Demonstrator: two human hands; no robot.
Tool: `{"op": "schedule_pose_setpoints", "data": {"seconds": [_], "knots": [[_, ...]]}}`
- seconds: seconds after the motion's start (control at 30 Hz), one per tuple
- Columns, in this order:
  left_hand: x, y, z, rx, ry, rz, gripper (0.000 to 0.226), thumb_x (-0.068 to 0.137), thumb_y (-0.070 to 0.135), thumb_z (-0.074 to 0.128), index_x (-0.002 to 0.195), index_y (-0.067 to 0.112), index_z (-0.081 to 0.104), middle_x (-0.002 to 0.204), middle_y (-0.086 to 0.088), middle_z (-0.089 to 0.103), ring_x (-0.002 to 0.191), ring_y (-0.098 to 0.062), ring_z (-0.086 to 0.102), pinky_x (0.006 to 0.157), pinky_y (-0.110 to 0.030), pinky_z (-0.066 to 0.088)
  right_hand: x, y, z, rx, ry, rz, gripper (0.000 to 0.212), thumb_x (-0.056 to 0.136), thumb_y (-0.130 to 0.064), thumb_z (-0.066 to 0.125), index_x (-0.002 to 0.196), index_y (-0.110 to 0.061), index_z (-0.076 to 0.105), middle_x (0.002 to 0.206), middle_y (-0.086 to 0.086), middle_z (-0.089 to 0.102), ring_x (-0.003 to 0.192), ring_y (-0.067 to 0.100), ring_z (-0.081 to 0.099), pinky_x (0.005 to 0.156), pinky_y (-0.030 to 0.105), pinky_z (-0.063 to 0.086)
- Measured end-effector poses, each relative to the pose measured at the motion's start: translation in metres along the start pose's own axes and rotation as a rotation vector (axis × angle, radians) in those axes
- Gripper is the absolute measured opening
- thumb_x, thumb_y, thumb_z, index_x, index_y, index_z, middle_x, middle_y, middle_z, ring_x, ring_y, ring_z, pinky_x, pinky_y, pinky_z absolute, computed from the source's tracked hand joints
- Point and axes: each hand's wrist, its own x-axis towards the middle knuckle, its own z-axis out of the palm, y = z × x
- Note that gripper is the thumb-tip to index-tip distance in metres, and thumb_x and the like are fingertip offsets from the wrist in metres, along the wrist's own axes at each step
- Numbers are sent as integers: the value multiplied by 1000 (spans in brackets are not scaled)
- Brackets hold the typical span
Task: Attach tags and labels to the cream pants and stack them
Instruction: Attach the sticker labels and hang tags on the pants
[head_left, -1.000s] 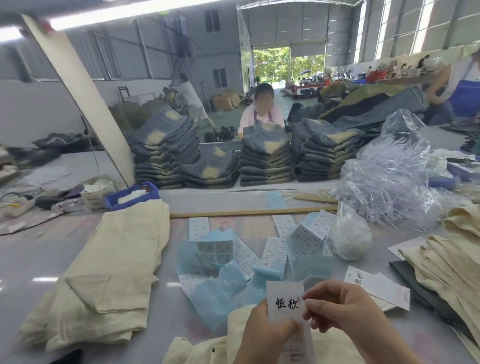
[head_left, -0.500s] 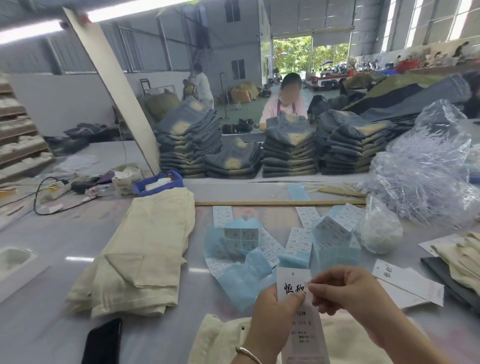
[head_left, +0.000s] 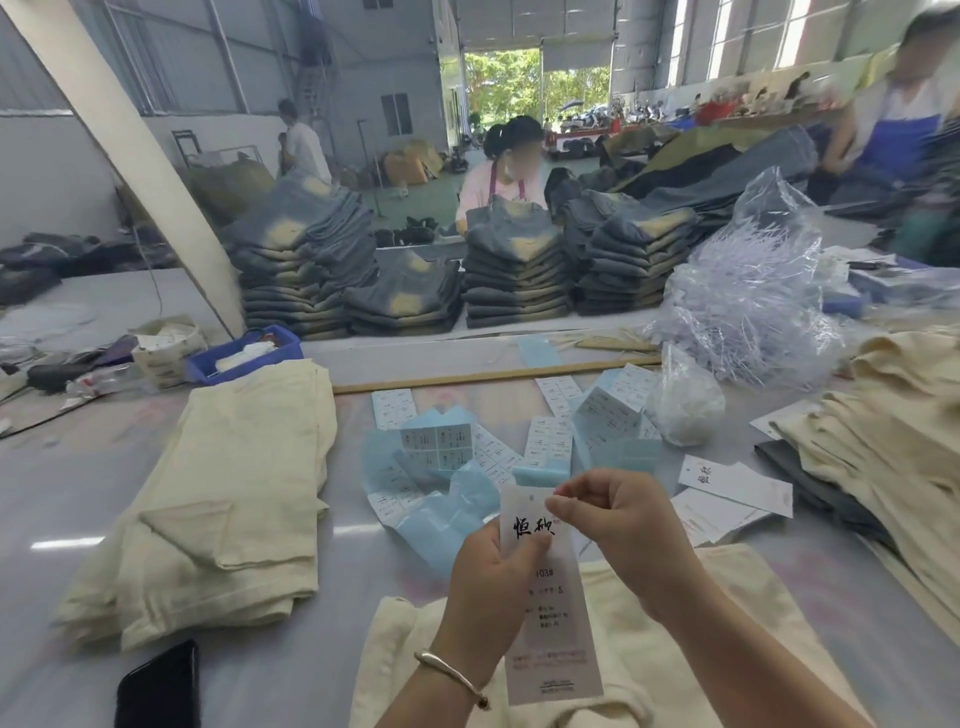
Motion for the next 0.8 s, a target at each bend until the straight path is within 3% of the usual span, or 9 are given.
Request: {"op": "schedule_pose_setpoints", "data": {"seconds": [0.07,0.13,0.23,0.3,0.37,0.47,0.53,0.67,0.8], "knots": [[-4,-1,0,15,-25,37,11,86,26,63,87,18,69,73,-2,71,68,-17,67,65,-37,56,-5,-1,4,3,21,-34,11,81,-10,75,71,-12,71,74,32,63,62,24,57,66,42,52],[-7,-2,-2,31,-42,84,14,81,30,60,89,22,68,76,1,73,69,-14,68,63,-31,56,-8,-1,7,-19,44,-67,12,82,-12,74,71,-13,71,71,32,61,60,24,55,64,49,51],[-9,-4,-6,66,-57,154,9,87,24,60,93,27,66,79,8,72,71,-7,68,61,-20,52,-10,3,11,-88,86,-112,14,82,-14,74,68,-16,70,51,11,54,51,15,46,52,38,41],[-9,-6,-9,107,-72,202,14,91,18,60,93,31,65,81,9,72,72,-7,68,62,-20,52,-12,5,14,-125,108,-127,17,81,-14,74,66,-16,69,45,-6,43,46,10,37,52,30,36],[-11,-4,-11,126,-83,247,10,91,26,56,93,28,66,77,7,70,68,-10,66,61,-22,52,-13,6,17,-169,133,-136,17,81,-14,74,66,-16,68,43,-12,38,44,6,34,51,27,34],[-15,-1,-15,-6,-79,265,53,92,47,38,77,2,62,58,-5,56,53,-12,49,52,-22,41,-17,5,20,-228,156,-149,16,82,-18,74,67,-20,68,42,-13,42,43,4,37,51,30,38],[-14,1,-20,-68,-37,268,67,94,48,29,75,-7,62,62,-17,60,55,-14,50,53,-25,40,-20,2,22,-259,149,-155,16,82,-20,74,67,-22,68,43,-13,43,44,4,38,51,32,41],[-3,2,-26,-176,-55,170,55,105,30,34,74,-1,68,77,-25,68,69,-29,60,60,-31,48,-24,-1,26,-273,115,-168,15,80,-19,75,67,-21,68,43,-12,41,44,4,34,50,24,35],[1,2,-33,-441,-210,4,31,96,32,50,77,20,72,79,-11,65,76,-22,59,69,-32,51,-25,-1,28,-172,60,-134,17,79,-14,77,64,-17,69,44,-12,34,44,5,28,47,17,26]]}}
